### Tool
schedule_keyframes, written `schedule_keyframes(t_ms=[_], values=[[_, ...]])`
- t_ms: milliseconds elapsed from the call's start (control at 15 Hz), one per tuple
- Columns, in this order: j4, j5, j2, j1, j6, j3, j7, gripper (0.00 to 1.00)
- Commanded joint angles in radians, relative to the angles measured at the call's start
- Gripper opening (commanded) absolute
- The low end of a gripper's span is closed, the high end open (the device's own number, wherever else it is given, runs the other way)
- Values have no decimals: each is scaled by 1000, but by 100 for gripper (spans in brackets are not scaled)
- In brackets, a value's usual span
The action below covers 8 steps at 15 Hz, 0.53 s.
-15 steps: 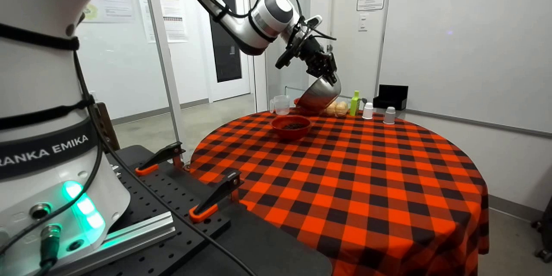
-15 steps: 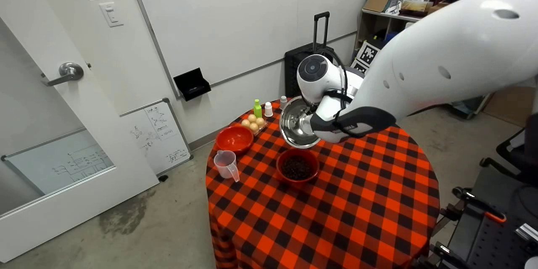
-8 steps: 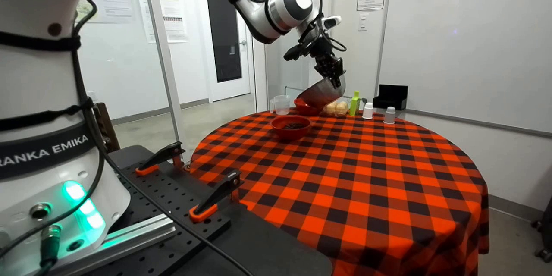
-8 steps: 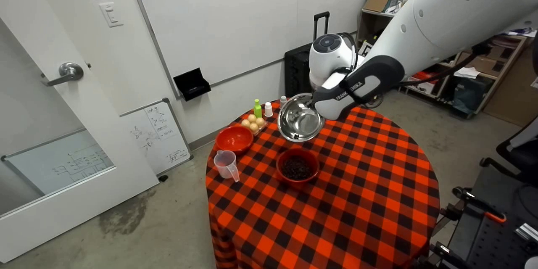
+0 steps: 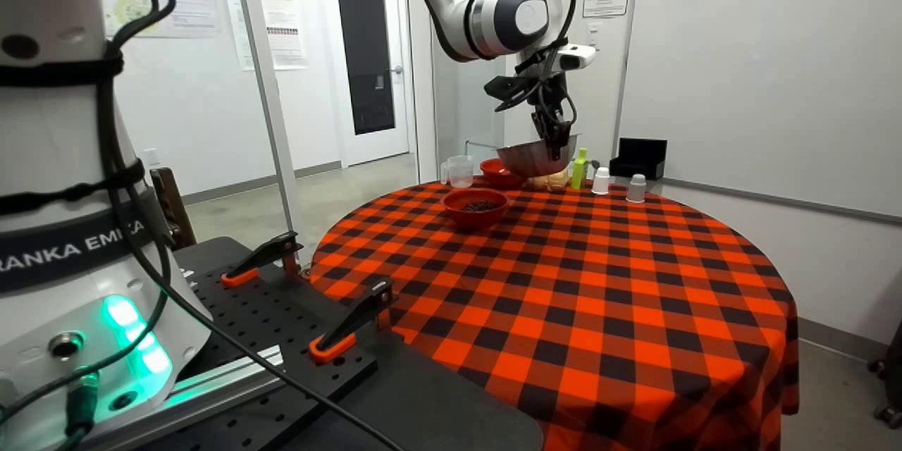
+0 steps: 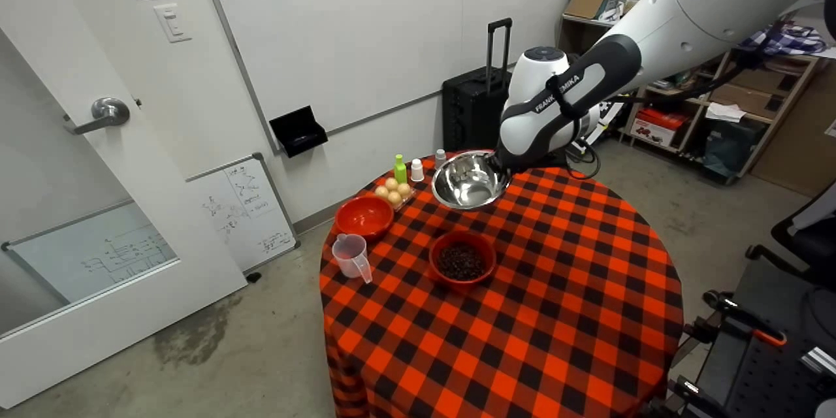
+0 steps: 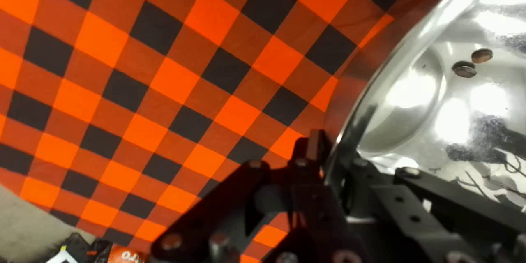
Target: Pour the contents in the silver bowl into the red bowl
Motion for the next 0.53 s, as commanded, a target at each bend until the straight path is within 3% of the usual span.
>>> schedule_keyframes(t_ms=[0,200,467], values=[[24,147,6,-171,27,155,-47,1],[19,257,18,-267,80,228,-73,1],[-11,328,39,-338,144,266,-107,1]])
